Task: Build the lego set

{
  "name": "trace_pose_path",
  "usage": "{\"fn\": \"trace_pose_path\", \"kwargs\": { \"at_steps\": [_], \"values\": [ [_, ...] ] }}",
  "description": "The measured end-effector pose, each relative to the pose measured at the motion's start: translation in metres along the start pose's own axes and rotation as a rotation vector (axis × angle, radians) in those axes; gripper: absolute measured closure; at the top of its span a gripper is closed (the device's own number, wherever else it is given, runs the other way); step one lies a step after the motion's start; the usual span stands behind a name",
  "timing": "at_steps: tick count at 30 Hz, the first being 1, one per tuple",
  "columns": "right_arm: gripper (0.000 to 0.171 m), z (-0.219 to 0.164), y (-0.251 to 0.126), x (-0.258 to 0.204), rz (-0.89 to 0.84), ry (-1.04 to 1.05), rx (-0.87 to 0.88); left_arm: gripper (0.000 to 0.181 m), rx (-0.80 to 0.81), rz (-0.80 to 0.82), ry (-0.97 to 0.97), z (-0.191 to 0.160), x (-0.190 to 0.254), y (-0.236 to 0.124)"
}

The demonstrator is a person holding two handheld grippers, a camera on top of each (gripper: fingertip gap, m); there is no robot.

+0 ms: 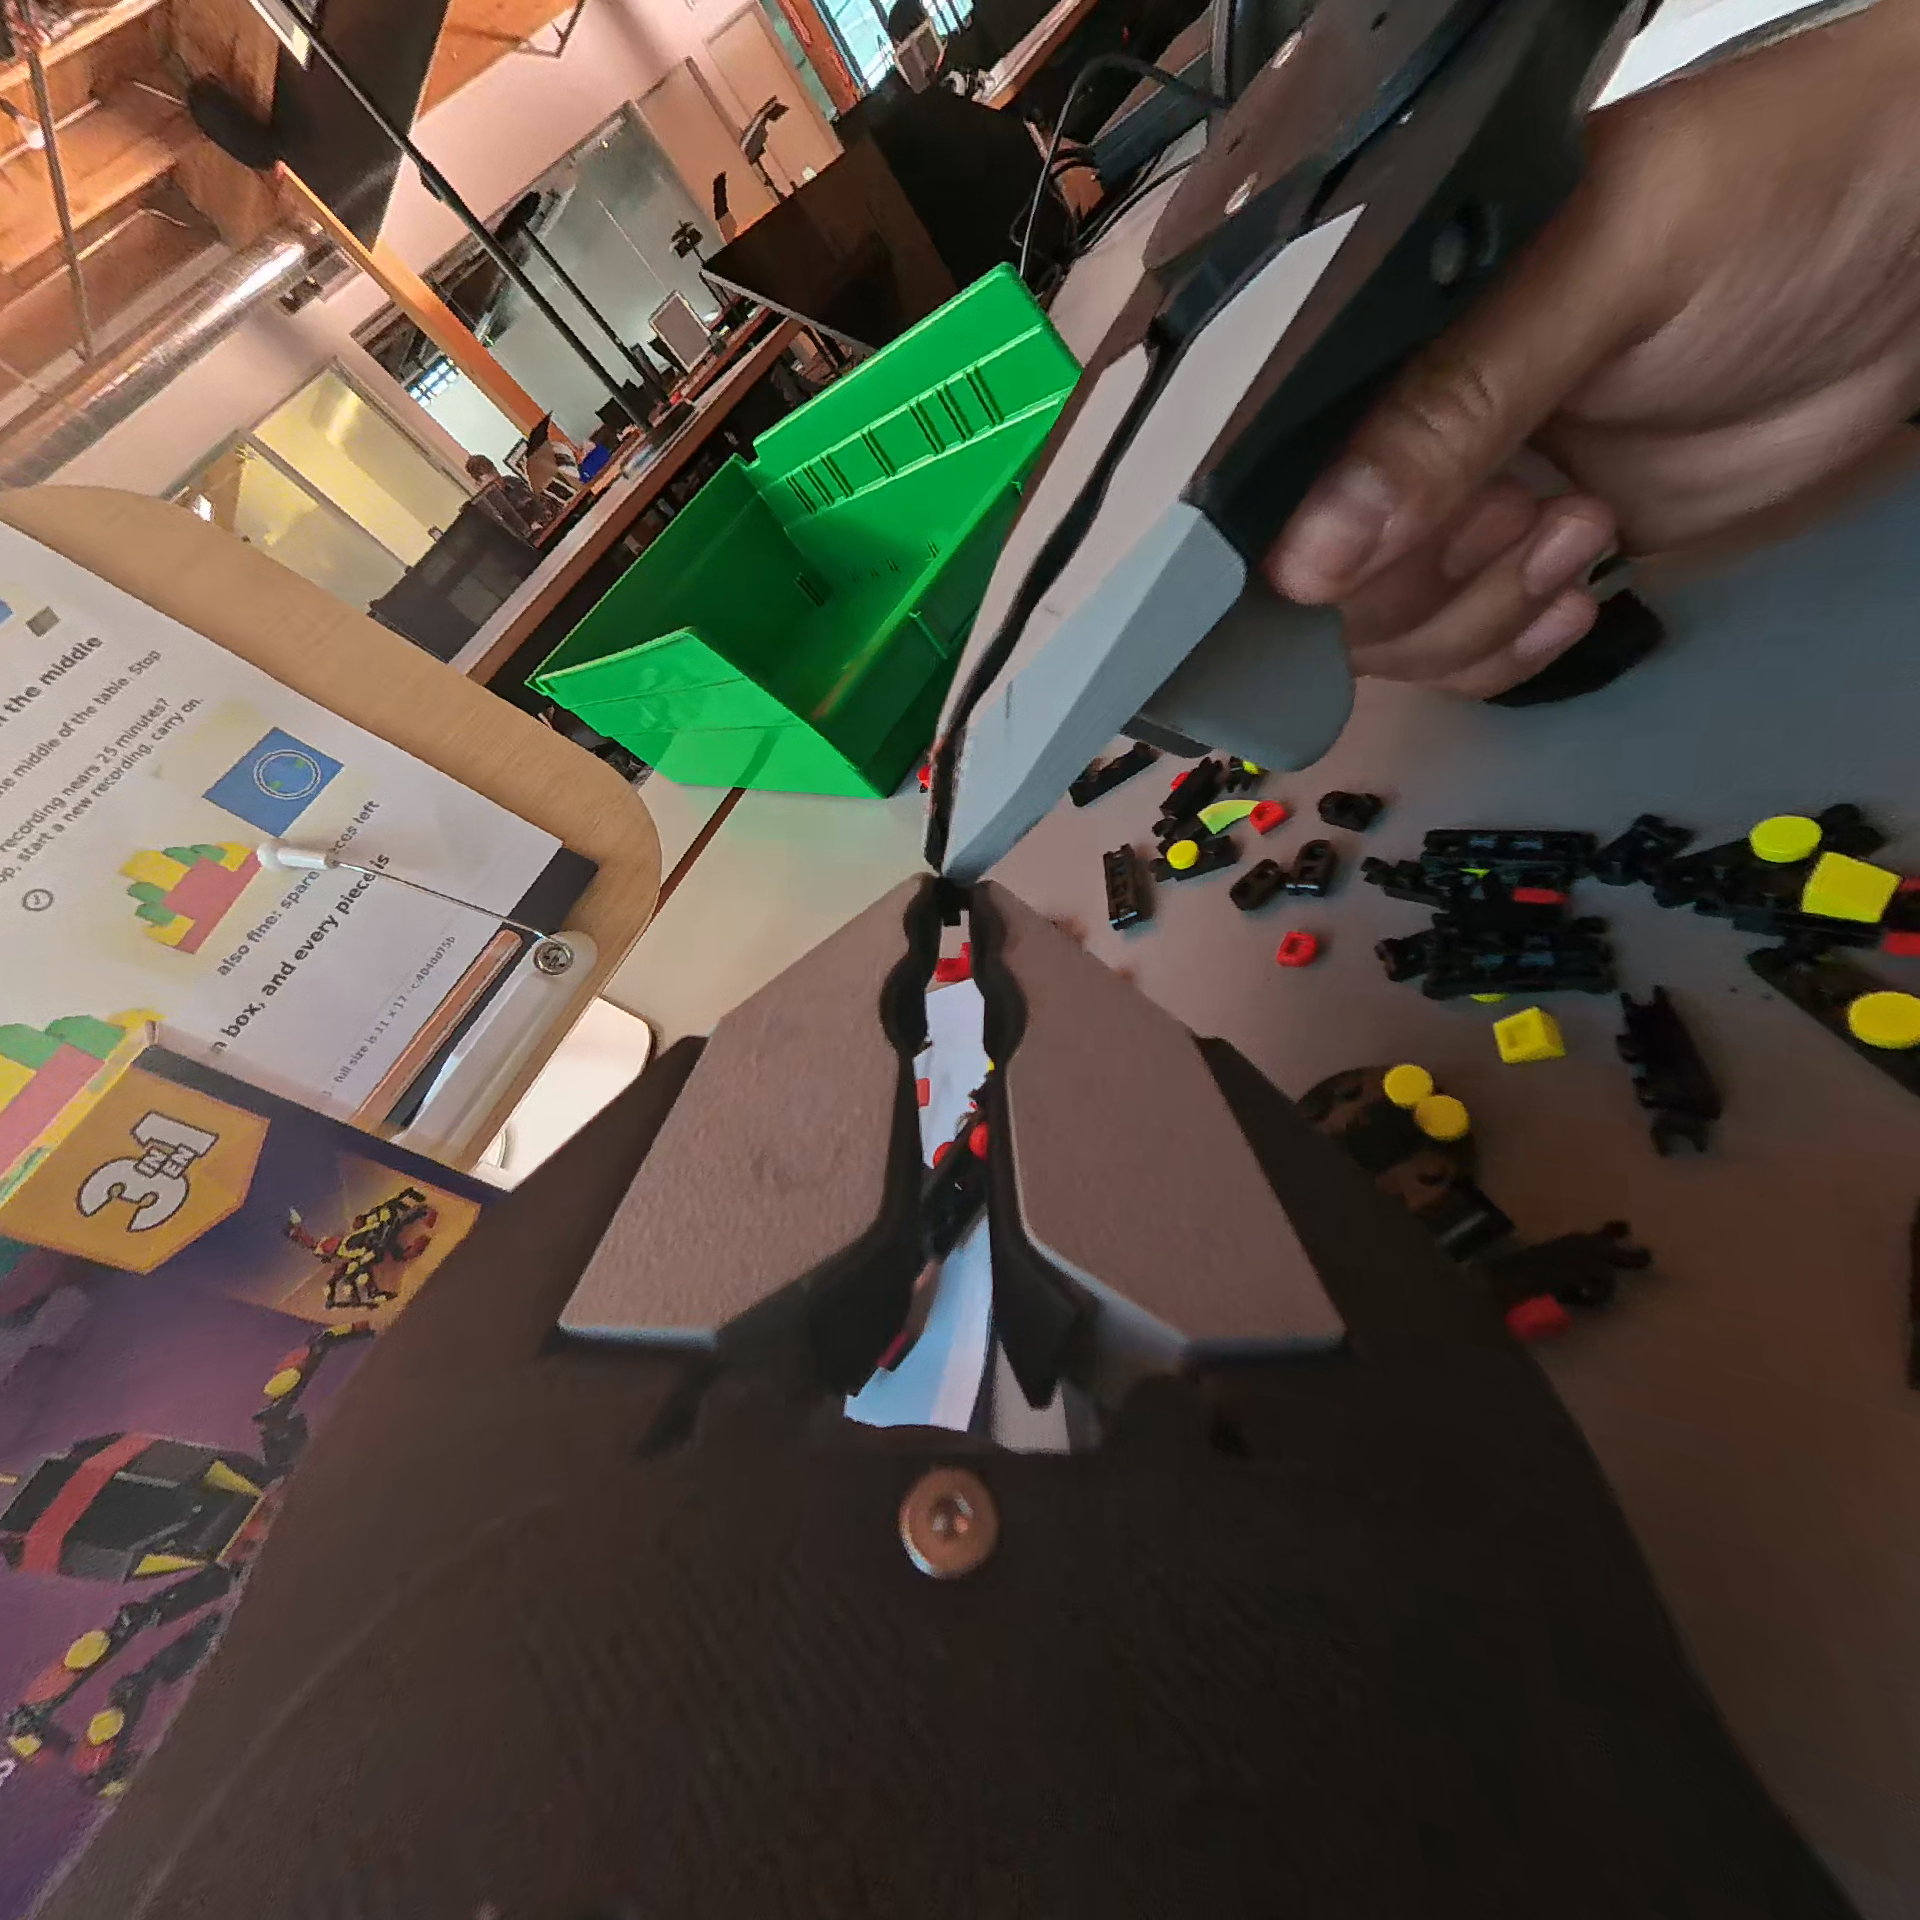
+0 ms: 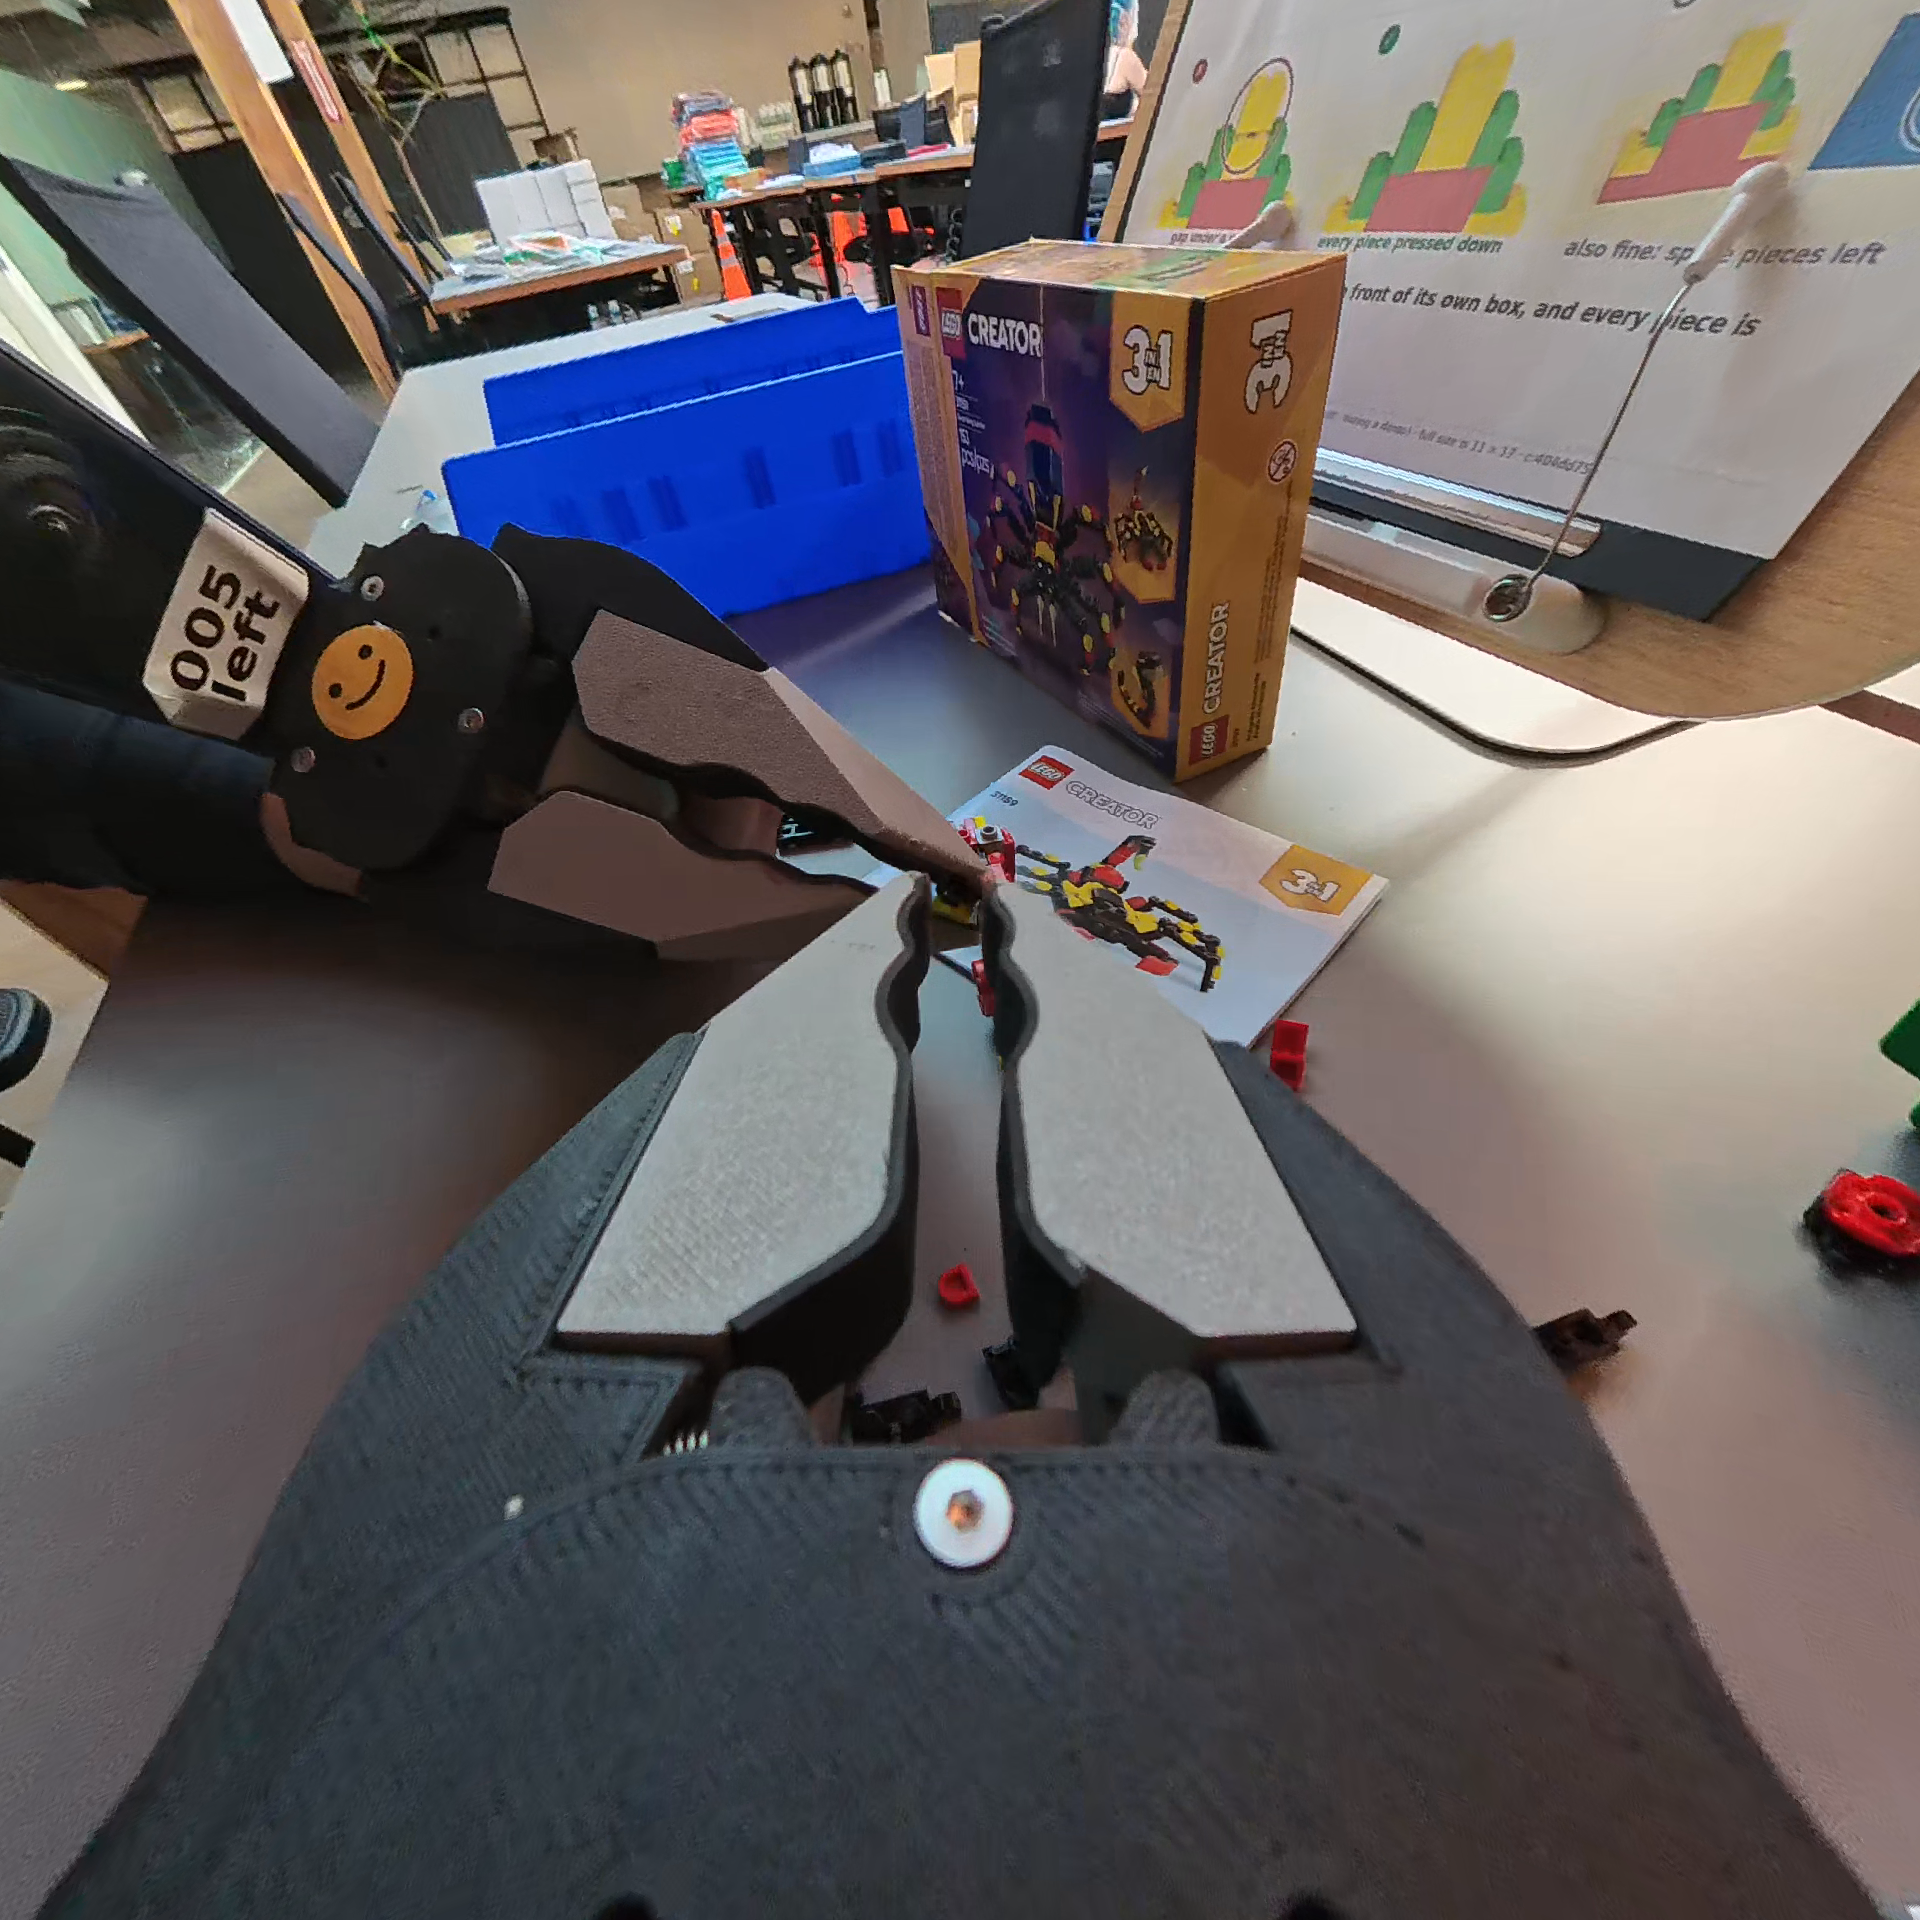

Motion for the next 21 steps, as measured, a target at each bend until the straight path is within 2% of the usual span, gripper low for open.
{"fn": "trace_pose_path", "kwargs": {
  "at_steps": [21],
  "values": [
    [0.164, -0.0015, -0.0010, 0.0011, -0.007, 0.021, -0.010, 0.179, -0.012, 0.053, 0.044, -0.0004, -0.0052, 0.0001]
  ]
}}
Point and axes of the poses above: each gripper's, where its closed fingertips meet, y out along the fingers, z out of its top, x = y × z across the jaws, the point moved 2 cm from there along -y, back along the fingers, and after that the axes turned 4 degrees about -y, right-handed, at the moved point
